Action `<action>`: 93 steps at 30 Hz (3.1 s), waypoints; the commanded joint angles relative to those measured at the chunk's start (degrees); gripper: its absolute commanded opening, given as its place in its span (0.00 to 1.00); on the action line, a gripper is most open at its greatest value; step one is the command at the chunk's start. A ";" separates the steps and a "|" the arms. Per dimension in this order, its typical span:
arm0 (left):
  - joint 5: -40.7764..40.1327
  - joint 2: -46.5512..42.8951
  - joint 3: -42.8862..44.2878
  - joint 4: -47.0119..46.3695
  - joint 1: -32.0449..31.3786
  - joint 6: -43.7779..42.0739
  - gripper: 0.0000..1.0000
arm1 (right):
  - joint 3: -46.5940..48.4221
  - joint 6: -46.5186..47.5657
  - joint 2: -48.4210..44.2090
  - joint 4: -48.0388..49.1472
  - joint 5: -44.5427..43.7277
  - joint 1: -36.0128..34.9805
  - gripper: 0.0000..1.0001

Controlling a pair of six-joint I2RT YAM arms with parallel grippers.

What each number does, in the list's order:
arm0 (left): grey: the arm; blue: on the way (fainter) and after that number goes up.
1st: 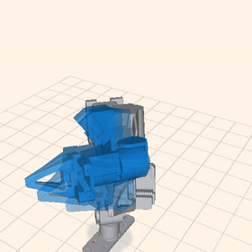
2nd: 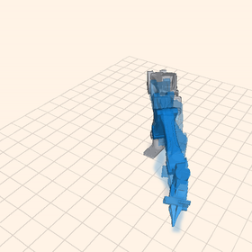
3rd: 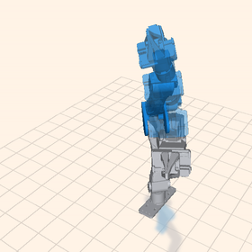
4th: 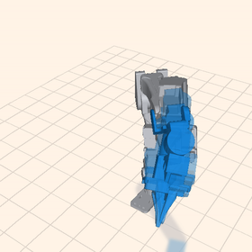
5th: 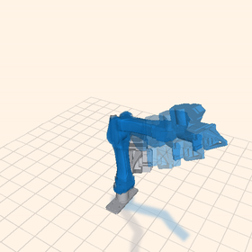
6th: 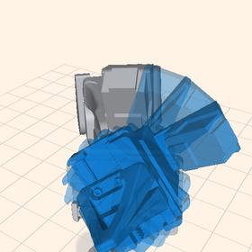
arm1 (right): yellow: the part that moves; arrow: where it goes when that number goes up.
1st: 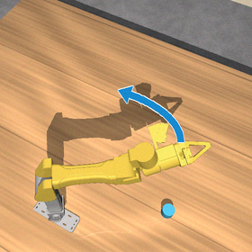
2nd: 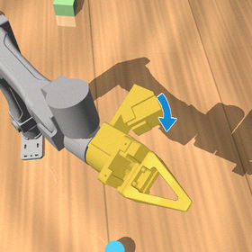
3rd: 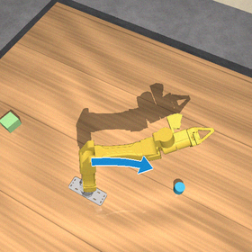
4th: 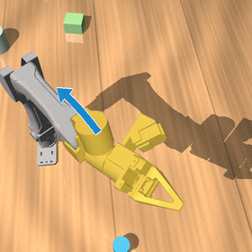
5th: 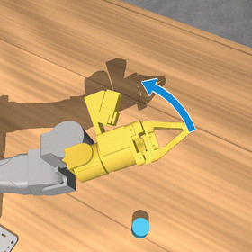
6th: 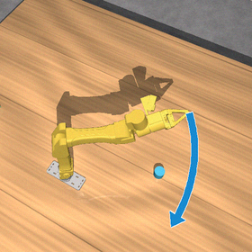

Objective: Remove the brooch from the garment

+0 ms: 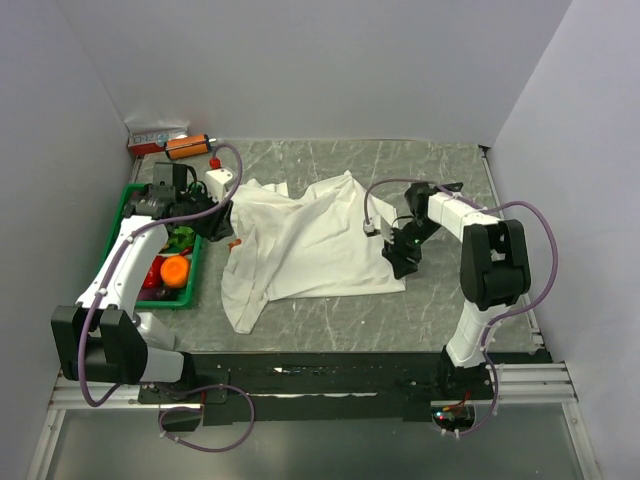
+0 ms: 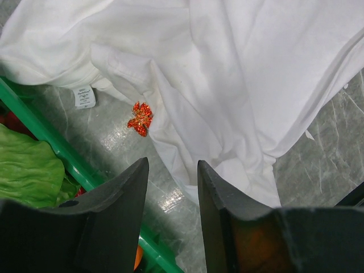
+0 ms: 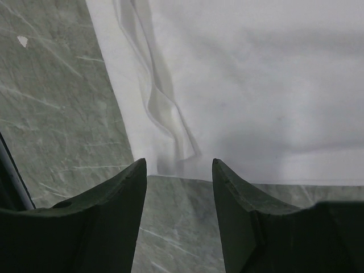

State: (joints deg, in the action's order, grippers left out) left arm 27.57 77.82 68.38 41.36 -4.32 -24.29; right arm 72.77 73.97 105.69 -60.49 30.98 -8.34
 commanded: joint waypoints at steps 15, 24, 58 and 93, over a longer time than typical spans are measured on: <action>-0.59 0.22 0.70 -0.76 0.01 -1.19 0.46 | 2.20 0.74 2.51 -5.17 0.30 -1.07 0.15; -9.03 6.02 3.69 1.96 0.01 -8.56 0.45 | 3.95 -8.22 -9.97 3.44 3.03 4.28 0.00; -1.12 16.48 -5.90 11.54 -11.33 -36.18 0.02 | 7.65 -19.75 -12.09 9.16 3.38 9.92 0.00; 14.09 24.91 9.40 -5.42 -19.23 1.88 0.43 | 17.14 -34.16 -9.45 17.33 7.60 13.08 0.00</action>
State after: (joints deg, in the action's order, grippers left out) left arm 39.09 97.60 76.77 41.08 -23.49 -28.88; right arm 90.37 40.25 98.83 -45.43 37.56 4.67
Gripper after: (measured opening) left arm 0.428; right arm 0.014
